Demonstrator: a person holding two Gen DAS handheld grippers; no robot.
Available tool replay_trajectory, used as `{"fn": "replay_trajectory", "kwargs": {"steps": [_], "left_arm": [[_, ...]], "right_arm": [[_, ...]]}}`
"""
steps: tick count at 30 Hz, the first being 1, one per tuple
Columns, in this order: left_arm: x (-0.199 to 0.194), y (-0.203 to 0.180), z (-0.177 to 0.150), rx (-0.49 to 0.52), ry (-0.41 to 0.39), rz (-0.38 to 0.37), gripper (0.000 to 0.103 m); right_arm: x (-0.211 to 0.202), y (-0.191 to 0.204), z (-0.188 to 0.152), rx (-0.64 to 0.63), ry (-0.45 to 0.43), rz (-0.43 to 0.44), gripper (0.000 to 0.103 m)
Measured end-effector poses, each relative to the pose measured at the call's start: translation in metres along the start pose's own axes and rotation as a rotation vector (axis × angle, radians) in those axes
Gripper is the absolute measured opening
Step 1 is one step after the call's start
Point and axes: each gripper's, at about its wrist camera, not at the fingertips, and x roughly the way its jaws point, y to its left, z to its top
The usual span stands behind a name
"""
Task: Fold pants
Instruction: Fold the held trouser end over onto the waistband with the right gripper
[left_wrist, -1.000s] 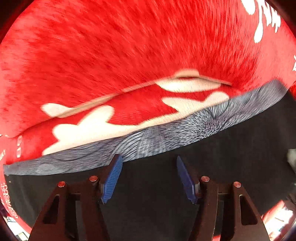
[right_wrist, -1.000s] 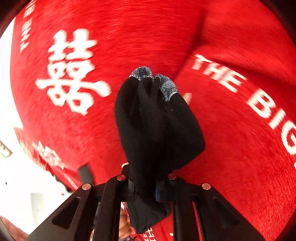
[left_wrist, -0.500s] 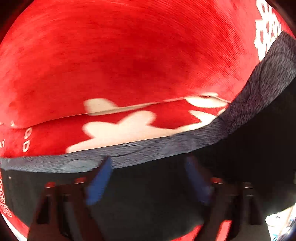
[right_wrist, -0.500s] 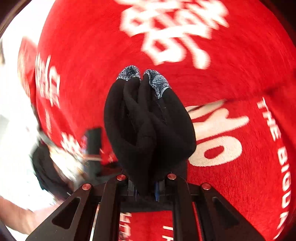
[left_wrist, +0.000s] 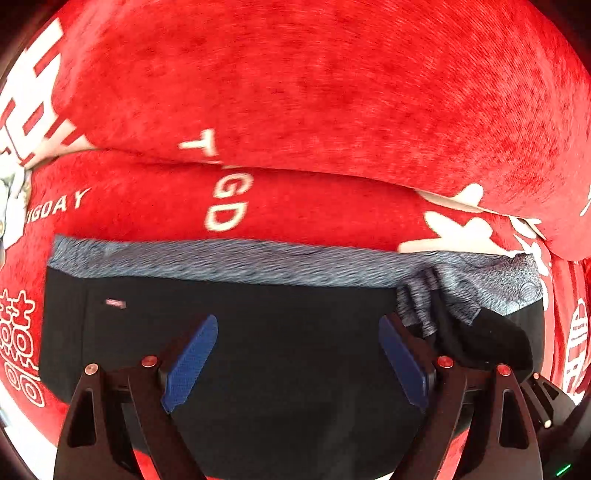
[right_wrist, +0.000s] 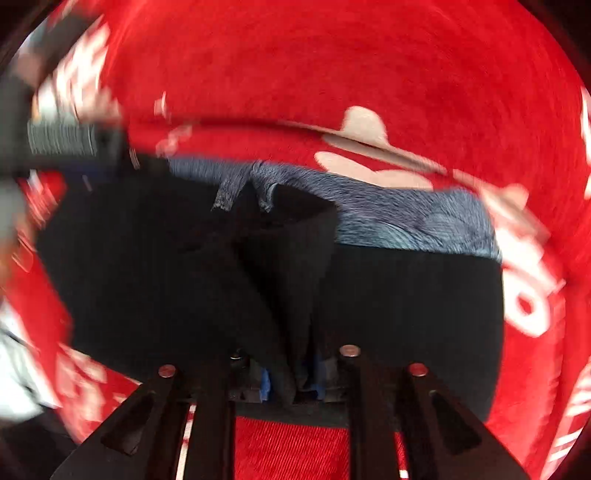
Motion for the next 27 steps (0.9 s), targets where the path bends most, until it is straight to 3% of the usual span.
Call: {"fn": "replay_trajectory", "kwargs": {"steps": [2,4,6,9,11,13,15,19,24,25,26,27], "left_arm": [[-0.006,0.013,-0.002,0.012,0.000,-0.017,0.090],[-0.009,0.020,0.000,0.023,0.000,-0.042,0.090],[-0.013,0.023,0.002,0.044,-0.004,-0.075,0.090],[-0.030,0.013,0.003,0.094,-0.001,-0.128,0.090],[-0.030,0.003,0.001,0.133,0.029,-0.187,0.090],[-0.023,-0.010,-0.004,0.159,0.064,-0.249,0.090],[-0.022,-0.022,-0.013,0.193,0.088,-0.299,0.089],[-0.022,-0.045,-0.037,0.283,0.124,-0.344,0.084],[-0.020,-0.048,-0.057,0.301,0.163,-0.315,0.084],[-0.019,-0.047,-0.059,0.298,0.165,-0.304,0.084],[-0.020,-0.046,-0.060,0.294,0.163,-0.292,0.084],[-0.022,-0.044,-0.060,0.289,0.159,-0.281,0.084]], "right_arm": [[-0.001,0.028,0.000,-0.101,0.003,-0.113,0.045],[-0.005,0.052,-0.004,-0.191,0.011,-0.179,0.054],[-0.018,0.072,-0.008,-0.267,-0.006,-0.188,0.054],[-0.045,0.078,-0.018,-0.295,-0.019,-0.103,0.054],[-0.058,0.062,-0.020,-0.175,0.005,0.027,0.054],[-0.062,0.022,-0.022,0.082,0.041,0.187,0.054],[-0.053,-0.034,-0.033,0.447,0.078,0.377,0.054],[-0.030,-0.104,-0.062,0.945,0.045,0.595,0.054],[-0.004,-0.125,-0.080,1.154,0.057,0.686,0.053],[0.001,-0.127,-0.082,1.185,0.058,0.700,0.045],[0.002,-0.121,-0.079,1.207,0.057,0.711,0.020],[0.007,-0.121,-0.079,1.232,0.067,0.713,0.006]]}}
